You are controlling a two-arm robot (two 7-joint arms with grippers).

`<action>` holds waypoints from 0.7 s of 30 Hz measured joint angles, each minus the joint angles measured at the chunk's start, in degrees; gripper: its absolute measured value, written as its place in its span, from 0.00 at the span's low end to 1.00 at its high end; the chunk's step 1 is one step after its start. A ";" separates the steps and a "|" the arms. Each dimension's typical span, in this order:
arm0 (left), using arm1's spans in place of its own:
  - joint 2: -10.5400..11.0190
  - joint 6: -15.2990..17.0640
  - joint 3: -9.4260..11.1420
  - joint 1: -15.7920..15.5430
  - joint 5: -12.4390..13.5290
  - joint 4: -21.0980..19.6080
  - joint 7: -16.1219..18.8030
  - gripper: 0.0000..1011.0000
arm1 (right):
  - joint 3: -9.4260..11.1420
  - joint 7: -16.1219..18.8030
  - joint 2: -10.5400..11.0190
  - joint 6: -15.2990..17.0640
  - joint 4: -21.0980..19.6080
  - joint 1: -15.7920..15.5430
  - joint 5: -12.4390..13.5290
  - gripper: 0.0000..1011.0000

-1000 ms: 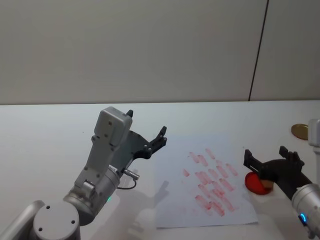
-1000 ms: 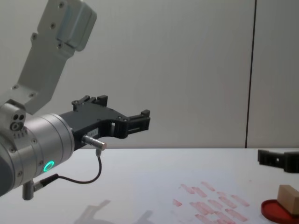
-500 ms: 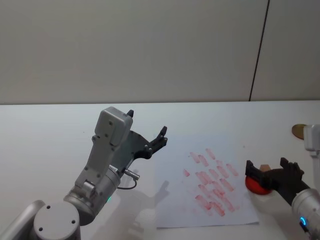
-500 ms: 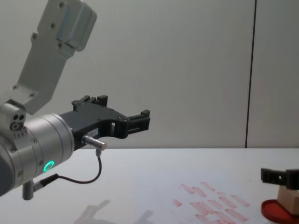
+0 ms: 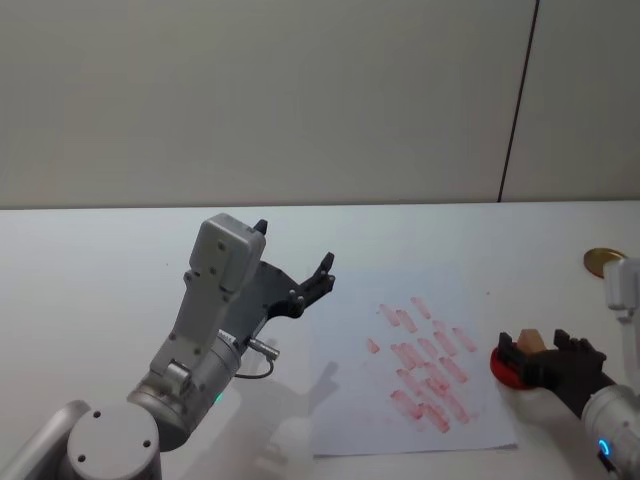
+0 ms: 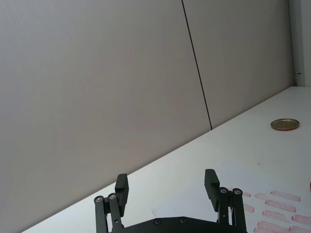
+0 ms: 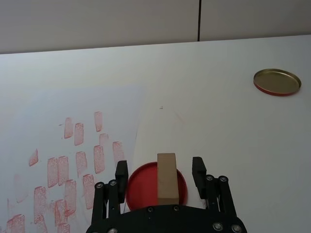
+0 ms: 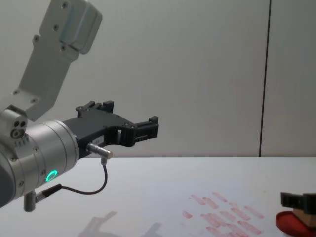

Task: Use the one hand to pick up the stamp and affix it onto the A4 paper.

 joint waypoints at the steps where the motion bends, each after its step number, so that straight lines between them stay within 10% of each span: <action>1: 0.00 0.00 0.00 0.00 0.00 0.00 0.00 0.98 | 0.04 0.00 -0.04 0.00 0.15 0.02 0.03 0.80; 21: 0.00 0.00 0.00 0.00 0.00 0.00 0.00 0.98 | 0.48 -0.52 -0.47 -0.12 1.34 0.04 -0.10 0.22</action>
